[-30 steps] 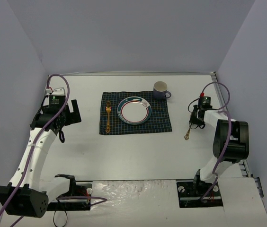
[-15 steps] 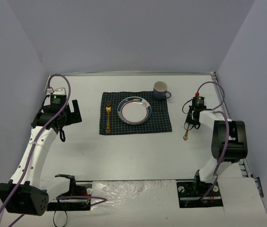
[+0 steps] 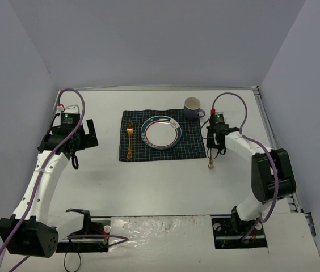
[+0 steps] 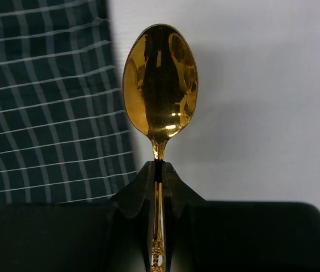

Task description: Set the dinner table for one person

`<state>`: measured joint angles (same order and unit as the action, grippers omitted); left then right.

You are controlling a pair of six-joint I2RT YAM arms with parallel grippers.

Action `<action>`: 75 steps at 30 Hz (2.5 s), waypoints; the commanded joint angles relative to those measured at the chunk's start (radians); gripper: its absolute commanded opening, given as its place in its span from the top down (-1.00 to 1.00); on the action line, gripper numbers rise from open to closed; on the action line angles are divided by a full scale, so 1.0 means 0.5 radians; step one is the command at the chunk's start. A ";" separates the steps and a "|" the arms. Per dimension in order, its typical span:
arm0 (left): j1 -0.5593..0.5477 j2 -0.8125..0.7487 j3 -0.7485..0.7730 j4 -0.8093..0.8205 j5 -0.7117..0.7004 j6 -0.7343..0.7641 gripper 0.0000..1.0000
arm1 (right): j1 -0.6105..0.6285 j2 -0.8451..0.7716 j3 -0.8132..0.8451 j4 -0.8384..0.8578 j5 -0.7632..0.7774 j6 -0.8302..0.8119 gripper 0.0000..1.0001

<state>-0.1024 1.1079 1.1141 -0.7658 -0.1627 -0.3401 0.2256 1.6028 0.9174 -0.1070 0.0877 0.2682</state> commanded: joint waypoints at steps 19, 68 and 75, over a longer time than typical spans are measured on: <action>0.018 0.102 0.002 0.041 -0.129 0.033 -0.94 | 0.416 0.669 0.962 -0.007 0.251 -0.049 1.00; 0.020 0.141 0.005 0.031 -0.147 0.037 -0.94 | 0.236 0.738 0.803 0.073 0.172 -0.247 1.00; 0.021 0.154 0.005 0.027 -0.153 0.039 -0.94 | 0.230 0.743 0.798 0.074 0.141 -0.242 1.00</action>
<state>-0.1015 1.1860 1.1007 -0.7666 -0.2151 -0.3328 0.3548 2.0228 1.3228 -0.0437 0.1443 0.1646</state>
